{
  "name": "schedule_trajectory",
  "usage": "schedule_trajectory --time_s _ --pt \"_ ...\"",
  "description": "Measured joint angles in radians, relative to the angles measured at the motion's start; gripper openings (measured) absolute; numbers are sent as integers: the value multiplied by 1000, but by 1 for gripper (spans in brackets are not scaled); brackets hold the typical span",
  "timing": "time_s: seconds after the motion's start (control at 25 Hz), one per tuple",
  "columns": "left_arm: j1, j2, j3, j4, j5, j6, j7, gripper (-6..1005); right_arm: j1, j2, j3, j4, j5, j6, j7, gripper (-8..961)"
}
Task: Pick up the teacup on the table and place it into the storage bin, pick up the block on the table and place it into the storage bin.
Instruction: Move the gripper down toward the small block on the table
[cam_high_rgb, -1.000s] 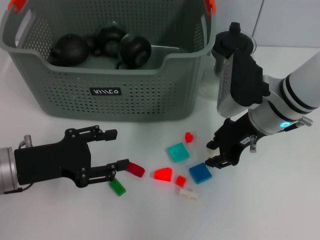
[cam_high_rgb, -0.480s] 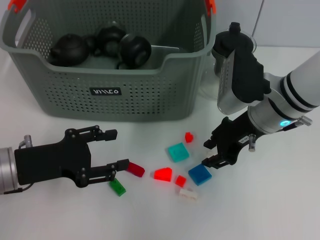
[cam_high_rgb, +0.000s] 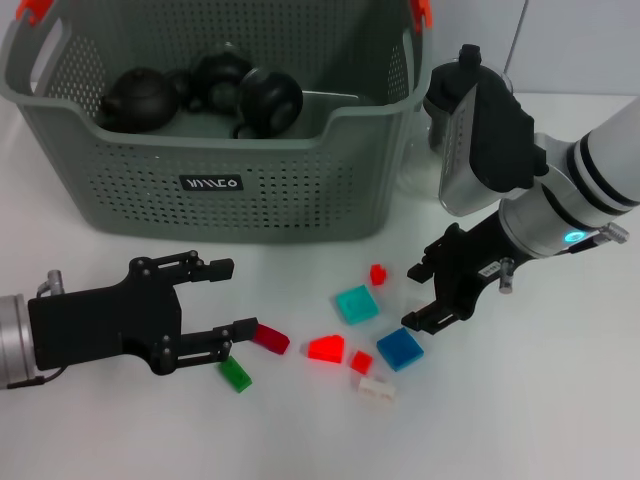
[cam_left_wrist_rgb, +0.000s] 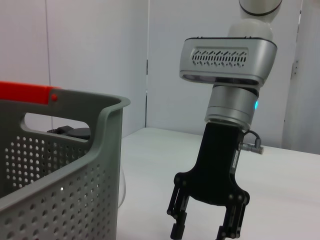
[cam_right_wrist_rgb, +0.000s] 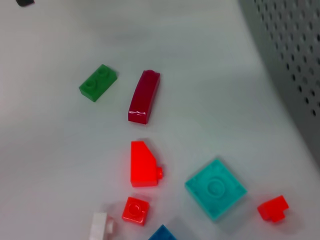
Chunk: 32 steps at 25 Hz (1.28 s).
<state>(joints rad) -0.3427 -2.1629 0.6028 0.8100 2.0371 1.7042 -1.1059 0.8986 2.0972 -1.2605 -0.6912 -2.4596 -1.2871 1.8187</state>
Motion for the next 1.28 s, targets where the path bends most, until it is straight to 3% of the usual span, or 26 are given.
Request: schedule_trajectory --time_s 0.2,0.44,1.28 --pt "1 0 -11 0 0 0 0 716 -6 -2 4 -19 -6 -36 9 729" --pt "1 0 -11 0 2 1 1 716 -3 -7 -2 -23 -9 -58 32 849" --pt "0 -1 -11 -8 2 3 1 715 -6 0 -23 2 -47 -9 35 839"
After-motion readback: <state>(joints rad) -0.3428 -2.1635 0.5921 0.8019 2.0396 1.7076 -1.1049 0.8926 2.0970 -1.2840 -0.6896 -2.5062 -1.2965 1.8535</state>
